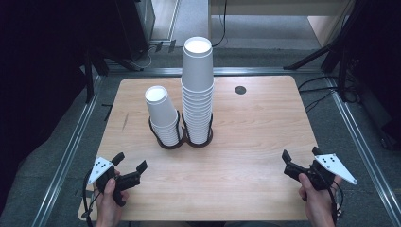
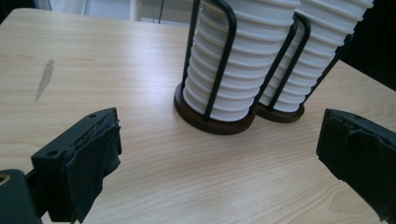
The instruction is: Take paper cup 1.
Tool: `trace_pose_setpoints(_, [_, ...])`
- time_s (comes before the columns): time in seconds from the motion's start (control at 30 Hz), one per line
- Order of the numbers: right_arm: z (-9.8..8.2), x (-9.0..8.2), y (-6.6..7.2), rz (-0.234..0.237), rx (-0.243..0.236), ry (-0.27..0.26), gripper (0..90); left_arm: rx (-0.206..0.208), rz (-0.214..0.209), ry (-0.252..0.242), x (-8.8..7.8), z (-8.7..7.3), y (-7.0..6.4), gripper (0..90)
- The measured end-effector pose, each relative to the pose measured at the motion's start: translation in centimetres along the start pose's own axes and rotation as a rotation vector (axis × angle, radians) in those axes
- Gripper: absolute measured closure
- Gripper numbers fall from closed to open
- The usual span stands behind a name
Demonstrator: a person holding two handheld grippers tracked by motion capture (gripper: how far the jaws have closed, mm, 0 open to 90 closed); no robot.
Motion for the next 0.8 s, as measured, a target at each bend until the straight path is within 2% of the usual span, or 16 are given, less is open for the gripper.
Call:
trace_pose_setpoints(0.2, [1.1, 0.2, 1.5, 0.033, -0.016, 0.001, 0.0, -0.001, -0.028, -0.005, 1.2, 1.1, -1.3, 0.0])
trace_pose_setpoints(0.23, [1.6, 0.3, 2.2, 0.057, -0.026, 0.001, 0.0, 0.0, -0.033, -0.006, 1.6, 1.5, -1.7, 0.0])
trace_pose_setpoints(0.33, [2.2, 0.4, 3.0, 0.079, -0.029, -0.002, 0.0, 0.004, -0.04, -0.008, 2.0, 1.9, -2.2, 0.0])
trace_pose_setpoints(0.57, [3.7, 0.6, 4.5, 0.119, -0.045, -0.014, 0.0, 0.053, -0.065, -0.035, 3.1, 3.9, -4.2, 0.0])
trace_pose_setpoints(0.8, [4.7, 0.9, 5.9, 0.14, -0.05, -0.024, 0.0, 0.062, -0.074, -0.053, 3.9, 4.9, -5.2, 0.0])
Point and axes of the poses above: each handheld gripper's, and its own axes: x roughly forward along the jaws, z roughly out of its top, y roughly to its left, the point moved 2 cm from there along x, roughly forward along the jaws, and after that the axes turned 8 degrees about x, right-handed, at the moved point
